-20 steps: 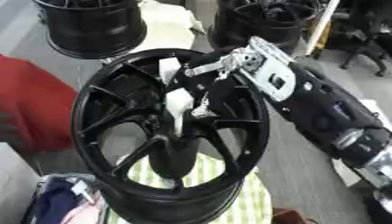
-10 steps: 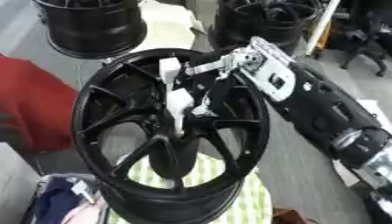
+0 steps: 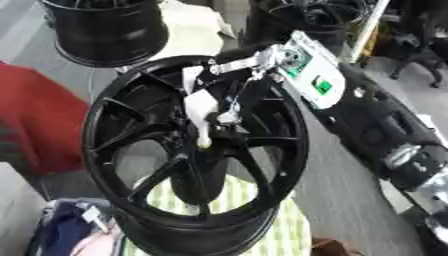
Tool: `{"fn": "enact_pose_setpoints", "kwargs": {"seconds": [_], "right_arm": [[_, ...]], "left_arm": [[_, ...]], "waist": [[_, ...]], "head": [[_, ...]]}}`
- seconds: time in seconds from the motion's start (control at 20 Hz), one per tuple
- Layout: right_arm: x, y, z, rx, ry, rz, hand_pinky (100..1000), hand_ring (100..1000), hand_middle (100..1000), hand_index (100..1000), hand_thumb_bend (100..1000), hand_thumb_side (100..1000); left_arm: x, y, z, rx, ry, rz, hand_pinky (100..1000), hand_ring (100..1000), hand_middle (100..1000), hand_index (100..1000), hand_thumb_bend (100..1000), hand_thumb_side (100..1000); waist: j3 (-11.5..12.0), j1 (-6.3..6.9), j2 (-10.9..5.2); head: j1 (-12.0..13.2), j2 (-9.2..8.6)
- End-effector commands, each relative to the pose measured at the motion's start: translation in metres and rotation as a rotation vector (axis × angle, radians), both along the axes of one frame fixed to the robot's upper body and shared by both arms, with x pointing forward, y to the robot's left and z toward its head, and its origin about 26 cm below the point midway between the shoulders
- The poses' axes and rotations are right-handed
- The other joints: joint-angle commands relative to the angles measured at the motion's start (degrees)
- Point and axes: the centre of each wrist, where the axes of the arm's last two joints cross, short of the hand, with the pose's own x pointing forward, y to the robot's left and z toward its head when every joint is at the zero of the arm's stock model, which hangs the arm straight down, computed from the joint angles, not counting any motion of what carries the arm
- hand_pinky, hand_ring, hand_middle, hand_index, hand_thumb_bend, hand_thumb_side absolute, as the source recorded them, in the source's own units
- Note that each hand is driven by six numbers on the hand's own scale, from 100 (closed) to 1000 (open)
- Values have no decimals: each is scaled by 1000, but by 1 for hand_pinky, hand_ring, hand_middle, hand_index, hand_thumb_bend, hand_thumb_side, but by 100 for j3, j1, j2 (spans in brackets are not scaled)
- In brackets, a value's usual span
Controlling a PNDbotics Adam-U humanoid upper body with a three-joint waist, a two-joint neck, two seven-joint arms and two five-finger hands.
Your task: Pull the pin out of the wheel hub.
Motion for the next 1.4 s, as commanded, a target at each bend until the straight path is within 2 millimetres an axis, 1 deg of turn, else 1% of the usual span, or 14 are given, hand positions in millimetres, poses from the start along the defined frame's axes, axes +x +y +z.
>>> {"fn": "enact_pose_setpoints", "kwargs": {"seconds": [0.05,0.25,0.4,0.6,0.75,0.8,0.85,0.9,0.95,1.0,1.05,1.15,1.35,1.4], "right_arm": [[-9,-16,40,13,-77,24,725,620,412,519,145,349],[-21,-40,70,76,-114,-18,730,619,412,520,153,351],[-32,-72,80,124,-149,-108,732,618,412,521,172,348],[-38,-132,78,177,-155,-320,721,606,403,515,208,334],[-40,-187,70,215,-129,-528,712,596,397,512,235,325],[-41,-203,64,233,-113,-595,709,598,408,528,262,321],[-42,-217,57,248,-99,-663,710,602,423,545,272,322],[-42,-231,49,263,-82,-730,727,663,563,716,332,346],[-42,-243,37,280,-62,-797,736,700,640,794,356,358],[-42,-253,24,300,-37,-861,751,751,757,883,395,377],[-42,-263,8,322,-7,-924,754,758,774,900,402,383],[-45,-279,-28,364,61,-1051,768,791,848,935,437,421],[-59,-303,-102,476,228,-1269,756,787,855,927,443,445],[-66,-307,-121,519,267,-1306,736,765,830,912,435,443]], "left_arm": [[-1,3,5,12,-10,8,634,673,675,873,168,495],[-3,7,2,16,0,23,634,673,675,873,168,495],[-5,9,2,19,2,38,634,673,674,873,169,495],[-6,13,3,18,-5,67,634,673,674,873,169,495],[-7,16,4,14,-15,93,634,673,674,873,169,495],[-7,17,4,13,-17,100,634,673,674,873,169,494],[-8,18,5,11,-20,110,634,673,674,873,169,493],[-8,18,5,10,-23,119,634,673,674,873,169,493],[-8,19,6,9,-26,126,634,673,674,873,169,493],[-8,19,7,8,-31,131,634,673,674,873,169,494],[-8,20,8,7,-36,135,634,673,674,873,169,494],[-7,20,10,7,-42,142,634,673,674,873,170,494],[-7,21,11,11,-46,148,634,673,673,873,170,494],[-7,21,11,11,-46,145,634,673,673,873,170,494]], "waist": [[-47,26,-124],[-170,13,-183],[-276,10,-199],[-409,34,-156],[-518,67,-99],[-560,75,-77],[-621,81,-56],[-685,86,-29],[-736,90,-6],[-787,96,23],[-822,101,47],[-864,119,83],[-867,148,110],[-855,150,105]], "head": [[56,-9],[128,-9],[207,-9],[343,-9],[458,-9],[502,-9],[553,-9],[611,-9],[656,-9],[700,-9],[730,-9],[784,-9],[799,-9],[781,-9]]}}
